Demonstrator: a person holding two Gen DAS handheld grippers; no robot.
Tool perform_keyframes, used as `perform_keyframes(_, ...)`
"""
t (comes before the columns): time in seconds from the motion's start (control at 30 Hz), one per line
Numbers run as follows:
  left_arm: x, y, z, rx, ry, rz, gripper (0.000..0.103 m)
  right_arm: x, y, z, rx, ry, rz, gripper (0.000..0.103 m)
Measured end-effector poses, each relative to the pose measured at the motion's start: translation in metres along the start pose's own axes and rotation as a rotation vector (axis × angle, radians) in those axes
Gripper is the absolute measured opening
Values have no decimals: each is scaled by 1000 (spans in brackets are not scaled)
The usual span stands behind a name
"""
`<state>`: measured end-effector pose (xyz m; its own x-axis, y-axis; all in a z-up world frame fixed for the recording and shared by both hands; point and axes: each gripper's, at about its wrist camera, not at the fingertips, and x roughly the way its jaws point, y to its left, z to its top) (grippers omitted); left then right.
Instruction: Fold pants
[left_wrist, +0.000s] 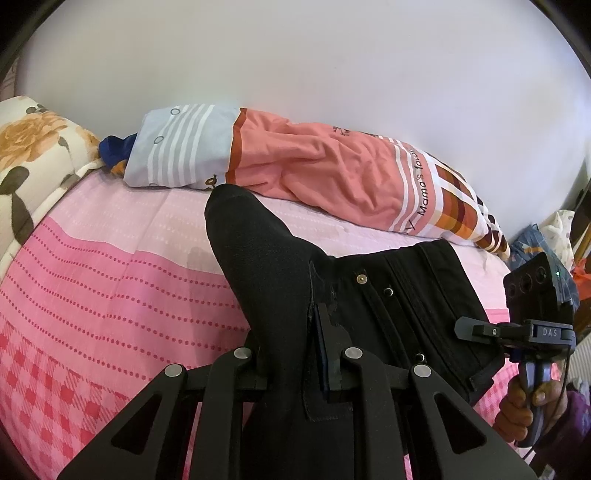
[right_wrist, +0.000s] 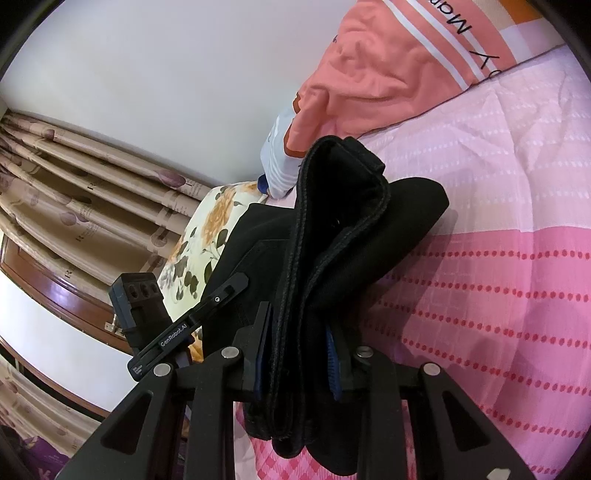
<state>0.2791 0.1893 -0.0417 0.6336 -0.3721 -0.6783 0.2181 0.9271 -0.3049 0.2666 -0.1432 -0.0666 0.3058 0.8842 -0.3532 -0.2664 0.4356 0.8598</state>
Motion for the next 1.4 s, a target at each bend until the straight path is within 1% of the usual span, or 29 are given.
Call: perform_keyframes(1.4,9,7,7,-4,-6,-4,17,-3,-4,0,7,-46,7,25)
